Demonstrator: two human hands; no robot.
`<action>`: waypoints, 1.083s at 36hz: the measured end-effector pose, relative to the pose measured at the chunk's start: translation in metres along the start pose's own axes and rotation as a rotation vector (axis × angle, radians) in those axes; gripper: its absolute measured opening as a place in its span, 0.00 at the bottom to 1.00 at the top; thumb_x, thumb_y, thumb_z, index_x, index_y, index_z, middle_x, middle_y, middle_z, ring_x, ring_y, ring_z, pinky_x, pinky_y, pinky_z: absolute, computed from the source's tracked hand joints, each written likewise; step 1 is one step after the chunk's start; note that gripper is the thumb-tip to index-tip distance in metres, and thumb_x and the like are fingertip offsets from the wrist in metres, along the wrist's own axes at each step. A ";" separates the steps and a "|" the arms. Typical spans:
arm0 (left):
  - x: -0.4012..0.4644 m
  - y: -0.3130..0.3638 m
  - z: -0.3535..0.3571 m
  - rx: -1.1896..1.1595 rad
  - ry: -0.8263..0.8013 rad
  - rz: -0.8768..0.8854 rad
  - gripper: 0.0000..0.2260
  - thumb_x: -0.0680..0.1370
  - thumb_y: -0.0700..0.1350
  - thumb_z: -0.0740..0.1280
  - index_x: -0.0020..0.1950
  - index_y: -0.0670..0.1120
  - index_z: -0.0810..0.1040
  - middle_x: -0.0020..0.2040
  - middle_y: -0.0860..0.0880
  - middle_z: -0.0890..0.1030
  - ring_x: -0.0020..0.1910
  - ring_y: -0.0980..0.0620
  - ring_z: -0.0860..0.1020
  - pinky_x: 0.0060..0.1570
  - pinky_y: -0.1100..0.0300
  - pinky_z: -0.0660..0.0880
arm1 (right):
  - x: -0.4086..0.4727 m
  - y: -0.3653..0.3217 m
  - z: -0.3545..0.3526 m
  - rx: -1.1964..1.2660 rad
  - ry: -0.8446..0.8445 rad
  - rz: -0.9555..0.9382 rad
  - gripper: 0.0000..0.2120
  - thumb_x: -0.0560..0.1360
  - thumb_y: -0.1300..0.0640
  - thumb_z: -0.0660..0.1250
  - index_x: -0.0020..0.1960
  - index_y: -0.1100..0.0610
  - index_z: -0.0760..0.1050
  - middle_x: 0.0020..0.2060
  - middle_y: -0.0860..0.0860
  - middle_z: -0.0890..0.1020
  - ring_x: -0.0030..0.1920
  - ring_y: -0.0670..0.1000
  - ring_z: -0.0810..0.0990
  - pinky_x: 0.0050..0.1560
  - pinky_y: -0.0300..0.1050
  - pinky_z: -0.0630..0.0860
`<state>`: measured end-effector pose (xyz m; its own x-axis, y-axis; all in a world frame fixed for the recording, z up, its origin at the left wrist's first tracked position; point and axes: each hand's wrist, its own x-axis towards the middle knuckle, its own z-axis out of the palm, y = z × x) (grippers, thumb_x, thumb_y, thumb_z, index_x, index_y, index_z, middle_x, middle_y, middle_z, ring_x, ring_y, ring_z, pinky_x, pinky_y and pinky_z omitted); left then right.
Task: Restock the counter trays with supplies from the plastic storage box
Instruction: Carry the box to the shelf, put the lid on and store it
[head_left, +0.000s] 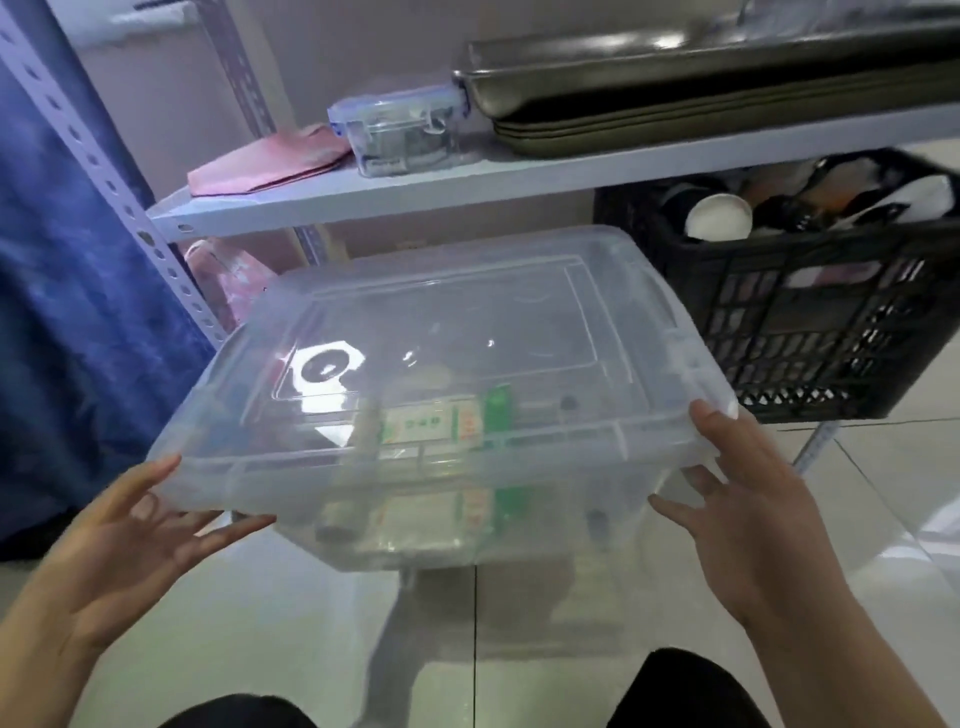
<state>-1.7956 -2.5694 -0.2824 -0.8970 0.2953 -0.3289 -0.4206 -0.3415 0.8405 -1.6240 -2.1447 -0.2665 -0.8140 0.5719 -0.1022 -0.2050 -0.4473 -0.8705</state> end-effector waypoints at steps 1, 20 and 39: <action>0.001 0.001 0.004 -0.004 0.008 0.019 0.33 0.69 0.50 0.77 0.73 0.48 0.73 0.70 0.40 0.77 0.66 0.35 0.77 0.55 0.27 0.74 | 0.006 -0.001 0.001 0.006 0.004 -0.006 0.12 0.71 0.52 0.71 0.54 0.45 0.82 0.47 0.49 0.74 0.51 0.54 0.70 0.64 0.67 0.68; -0.001 -0.018 0.027 0.010 -0.024 0.150 0.22 0.74 0.47 0.69 0.67 0.43 0.79 0.69 0.39 0.78 0.64 0.32 0.77 0.56 0.25 0.72 | 0.029 0.012 -0.024 -0.077 -0.006 -0.134 0.07 0.73 0.57 0.69 0.40 0.47 0.84 0.43 0.44 0.82 0.48 0.54 0.77 0.55 0.61 0.79; 0.052 -0.046 -0.023 0.439 -0.154 0.194 0.42 0.70 0.40 0.78 0.78 0.57 0.62 0.73 0.42 0.73 0.69 0.39 0.75 0.61 0.50 0.77 | 0.051 0.108 -0.033 -0.152 -0.130 -0.250 0.32 0.71 0.52 0.74 0.72 0.43 0.68 0.65 0.50 0.79 0.62 0.51 0.80 0.54 0.53 0.80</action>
<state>-1.8263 -2.5590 -0.3487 -0.9085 0.4033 -0.1095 -0.1217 -0.0048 0.9925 -1.6695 -2.1416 -0.3820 -0.8132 0.5540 0.1780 -0.3319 -0.1904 -0.9239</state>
